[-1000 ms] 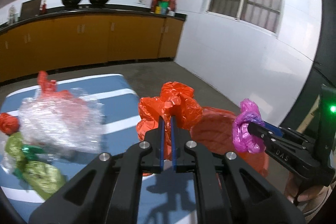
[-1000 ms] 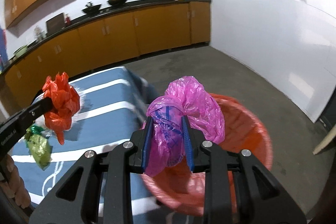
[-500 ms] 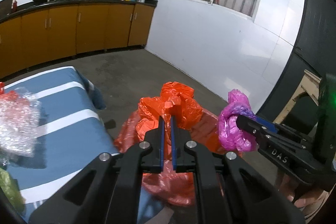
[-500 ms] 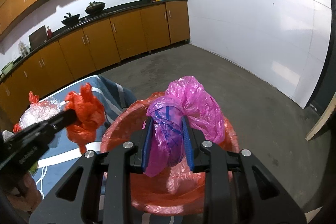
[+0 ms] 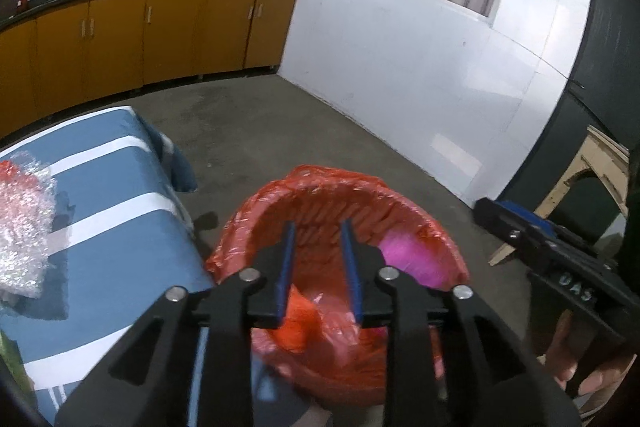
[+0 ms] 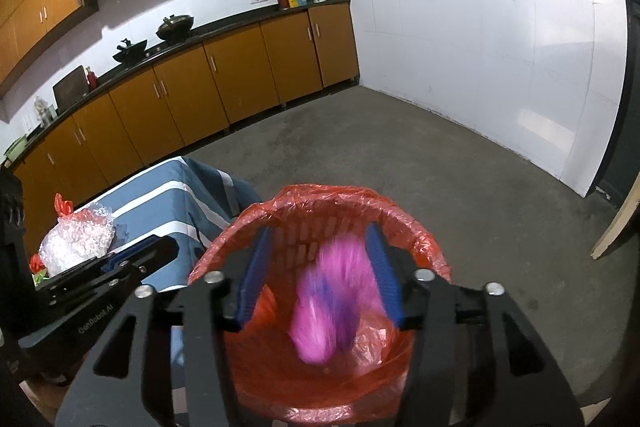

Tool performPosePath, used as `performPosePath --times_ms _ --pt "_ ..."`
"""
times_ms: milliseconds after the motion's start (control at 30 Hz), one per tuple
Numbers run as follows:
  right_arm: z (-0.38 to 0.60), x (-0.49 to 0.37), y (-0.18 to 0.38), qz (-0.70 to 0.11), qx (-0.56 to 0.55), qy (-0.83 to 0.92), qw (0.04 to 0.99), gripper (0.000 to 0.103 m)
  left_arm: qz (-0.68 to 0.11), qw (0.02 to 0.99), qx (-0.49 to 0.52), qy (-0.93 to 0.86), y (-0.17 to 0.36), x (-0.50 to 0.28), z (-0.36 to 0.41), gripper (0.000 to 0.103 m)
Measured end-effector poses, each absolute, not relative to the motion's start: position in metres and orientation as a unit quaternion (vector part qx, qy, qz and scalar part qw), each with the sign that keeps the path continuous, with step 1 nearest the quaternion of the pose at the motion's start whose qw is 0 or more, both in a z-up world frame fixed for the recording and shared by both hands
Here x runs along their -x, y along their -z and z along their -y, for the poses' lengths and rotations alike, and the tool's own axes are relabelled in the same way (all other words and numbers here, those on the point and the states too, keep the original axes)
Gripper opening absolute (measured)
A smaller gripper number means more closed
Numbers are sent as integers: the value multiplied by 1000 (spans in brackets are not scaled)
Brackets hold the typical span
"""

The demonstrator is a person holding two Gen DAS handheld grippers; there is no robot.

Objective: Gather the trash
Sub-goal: 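Carry both bags over the wastebasket and open both tools to drop them, then move the right tool back to the table and grasp the green bag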

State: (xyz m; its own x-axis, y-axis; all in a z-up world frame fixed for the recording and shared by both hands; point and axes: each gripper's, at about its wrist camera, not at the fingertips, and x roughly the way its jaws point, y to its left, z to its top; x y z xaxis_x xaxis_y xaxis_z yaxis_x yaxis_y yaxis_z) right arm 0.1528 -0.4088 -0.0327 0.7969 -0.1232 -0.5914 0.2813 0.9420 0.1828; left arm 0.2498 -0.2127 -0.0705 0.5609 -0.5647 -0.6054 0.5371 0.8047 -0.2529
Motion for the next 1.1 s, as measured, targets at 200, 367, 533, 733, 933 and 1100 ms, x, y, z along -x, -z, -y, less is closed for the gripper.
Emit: performPosePath --times_ms 200,367,533,733,933,1100 --pt "404 -146 31 -290 -113 122 942 58 -337 907 18 253 68 -248 176 52" --pt "386 -151 27 -284 -84 117 948 58 -319 929 7 188 63 -237 133 65" --pt "362 -159 23 -278 -69 91 954 58 -302 945 -5 124 57 -224 89 73" --pt "313 -174 20 -278 -49 39 958 58 -277 960 -7 45 50 -202 26 78" --pt "256 -185 21 -281 -32 -26 959 58 -268 963 1 -27 53 -183 -38 79" --pt "195 -190 22 -282 -10 -97 954 58 -270 959 27 -83 59 -168 -95 79"
